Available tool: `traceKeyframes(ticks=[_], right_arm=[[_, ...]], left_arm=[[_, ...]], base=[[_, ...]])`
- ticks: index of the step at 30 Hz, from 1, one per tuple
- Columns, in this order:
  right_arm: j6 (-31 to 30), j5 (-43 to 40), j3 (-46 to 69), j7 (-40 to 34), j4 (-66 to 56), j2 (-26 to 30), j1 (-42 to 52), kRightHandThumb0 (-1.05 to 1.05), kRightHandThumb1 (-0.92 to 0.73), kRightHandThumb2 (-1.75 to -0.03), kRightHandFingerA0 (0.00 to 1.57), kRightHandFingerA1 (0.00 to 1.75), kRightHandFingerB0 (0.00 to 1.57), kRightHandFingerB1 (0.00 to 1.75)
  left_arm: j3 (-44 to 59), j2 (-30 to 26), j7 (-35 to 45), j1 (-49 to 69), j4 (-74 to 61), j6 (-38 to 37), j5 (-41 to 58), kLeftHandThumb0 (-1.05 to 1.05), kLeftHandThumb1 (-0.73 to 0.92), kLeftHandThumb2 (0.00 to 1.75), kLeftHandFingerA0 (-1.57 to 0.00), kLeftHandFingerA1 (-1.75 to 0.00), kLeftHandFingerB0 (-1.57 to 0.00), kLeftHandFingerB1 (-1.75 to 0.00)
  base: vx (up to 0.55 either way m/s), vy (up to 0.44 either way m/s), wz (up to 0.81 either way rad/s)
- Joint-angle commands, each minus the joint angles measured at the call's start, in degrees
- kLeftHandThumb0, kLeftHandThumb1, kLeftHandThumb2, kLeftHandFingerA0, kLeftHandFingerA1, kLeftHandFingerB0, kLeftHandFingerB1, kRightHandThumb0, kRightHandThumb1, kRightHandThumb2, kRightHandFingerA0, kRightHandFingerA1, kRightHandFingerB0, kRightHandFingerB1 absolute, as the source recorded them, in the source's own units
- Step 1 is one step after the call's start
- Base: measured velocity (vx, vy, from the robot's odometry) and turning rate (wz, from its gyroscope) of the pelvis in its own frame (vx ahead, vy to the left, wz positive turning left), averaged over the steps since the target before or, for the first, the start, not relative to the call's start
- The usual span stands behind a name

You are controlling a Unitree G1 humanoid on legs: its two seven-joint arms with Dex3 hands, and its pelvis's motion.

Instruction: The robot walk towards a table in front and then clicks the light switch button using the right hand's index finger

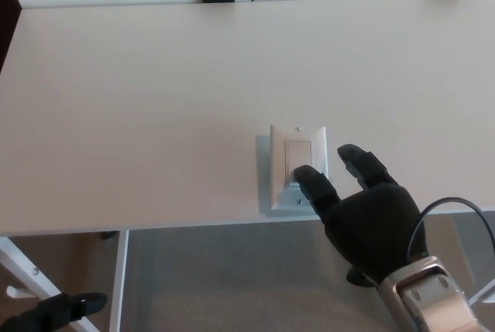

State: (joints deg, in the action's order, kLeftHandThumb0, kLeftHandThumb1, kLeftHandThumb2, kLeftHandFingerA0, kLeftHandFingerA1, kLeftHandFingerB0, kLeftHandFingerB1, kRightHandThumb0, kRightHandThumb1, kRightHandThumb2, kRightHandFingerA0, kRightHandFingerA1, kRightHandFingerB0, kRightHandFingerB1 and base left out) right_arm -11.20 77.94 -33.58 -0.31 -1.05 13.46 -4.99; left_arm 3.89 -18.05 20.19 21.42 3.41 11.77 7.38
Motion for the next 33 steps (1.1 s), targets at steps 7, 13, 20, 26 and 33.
traceKeyframes(ticks=[7, 13, 20, 26, 33], right_arm=[[0.0, -0.9, -0.6, -0.3, -1.2, 0.8, 0.4, -0.59, -0.23, -0.57, 0.06, 0.17, 0.16, 0.31], [-0.1, -0.9, -0.7, 0.2, -1.3, 0.9, 0.2, -0.62, -0.29, -0.53, 0.00, 0.25, 0.17, 0.29], [-0.5, -0.8, -0.6, 0.4, 0.0, 1.1, 0.1, -0.59, -0.23, -0.59, 0.03, 0.13, 0.15, 0.31], [-0.6, -0.6, -0.7, 0.3, 1.6, 1.4, -0.7, -0.45, -0.23, -0.71, 0.00, 0.18, 0.09, 0.39], [-0.7, -0.8, -0.7, 2.8, 0.2, 1.7, -0.6, -0.56, -0.27, -0.67, 0.09, 0.13, 0.46, 0.45]], left_arm=[[0.6, -1.2, 0.9, -0.2, 0.7, 0.8, -0.1, -0.29, 0.77, 0.63, -0.40, -0.42, -0.34, -0.38], [0.7, -1.3, 0.9, -0.4, 0.9, 0.5, -0.2, -0.31, 0.76, 0.62, -0.40, -0.42, -0.35, -0.38], [0.6, -1.1, 0.3, -0.8, 0.8, 1.4, -0.4, -0.29, 0.76, 0.63, -0.42, -0.42, -0.37, -0.39], [0.7, -1.2, 0.3, -1.2, 0.5, 1.8, -0.4, -0.30, 0.76, 0.63, -0.42, -0.42, -0.37, -0.39], [0.6, -1.3, 0.2, -1.1, 0.6, 2.1, -0.5, -0.30, 0.77, 0.63, -0.42, -0.42, -0.37, -0.39]], base=[[0.00, 0.000, 0.00], [0.00, 0.000, 0.00], [0.00, 0.000, 0.00], [0.00, 0.000, 0.00], [0.00, 0.000, 0.00]])
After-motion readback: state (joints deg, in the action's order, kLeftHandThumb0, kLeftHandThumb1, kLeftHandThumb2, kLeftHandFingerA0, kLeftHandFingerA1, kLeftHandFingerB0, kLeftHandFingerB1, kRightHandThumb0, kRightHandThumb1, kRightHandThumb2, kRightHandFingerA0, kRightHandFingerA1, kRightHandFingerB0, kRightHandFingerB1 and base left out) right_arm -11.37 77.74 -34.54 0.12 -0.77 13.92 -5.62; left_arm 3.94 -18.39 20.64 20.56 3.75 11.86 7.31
